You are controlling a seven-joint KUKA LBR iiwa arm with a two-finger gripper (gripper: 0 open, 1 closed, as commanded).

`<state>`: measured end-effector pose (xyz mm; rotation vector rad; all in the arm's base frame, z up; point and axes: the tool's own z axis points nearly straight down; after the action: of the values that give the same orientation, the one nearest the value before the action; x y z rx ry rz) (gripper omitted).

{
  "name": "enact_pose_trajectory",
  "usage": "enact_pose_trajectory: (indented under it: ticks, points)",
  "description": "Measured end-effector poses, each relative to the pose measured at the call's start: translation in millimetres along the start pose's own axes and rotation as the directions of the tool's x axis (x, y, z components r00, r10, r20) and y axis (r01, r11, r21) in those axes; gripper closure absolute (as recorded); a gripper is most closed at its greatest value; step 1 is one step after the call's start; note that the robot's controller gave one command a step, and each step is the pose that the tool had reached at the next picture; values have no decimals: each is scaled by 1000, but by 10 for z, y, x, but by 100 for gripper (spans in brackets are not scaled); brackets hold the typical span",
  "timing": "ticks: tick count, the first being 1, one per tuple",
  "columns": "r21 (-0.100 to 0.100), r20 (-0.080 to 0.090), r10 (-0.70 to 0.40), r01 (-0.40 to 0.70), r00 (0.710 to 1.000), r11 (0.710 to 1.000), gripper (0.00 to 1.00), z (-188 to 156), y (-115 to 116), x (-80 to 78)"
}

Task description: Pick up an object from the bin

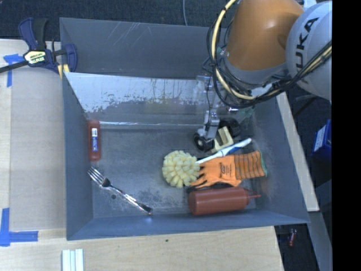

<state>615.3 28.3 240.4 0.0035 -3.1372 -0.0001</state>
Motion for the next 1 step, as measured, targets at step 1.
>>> enact_pose_trajectory:
  ticks: [1]
  points:
    - [0, 9, 1, -1, 1000, 1000, 0, -47, -1, -15]
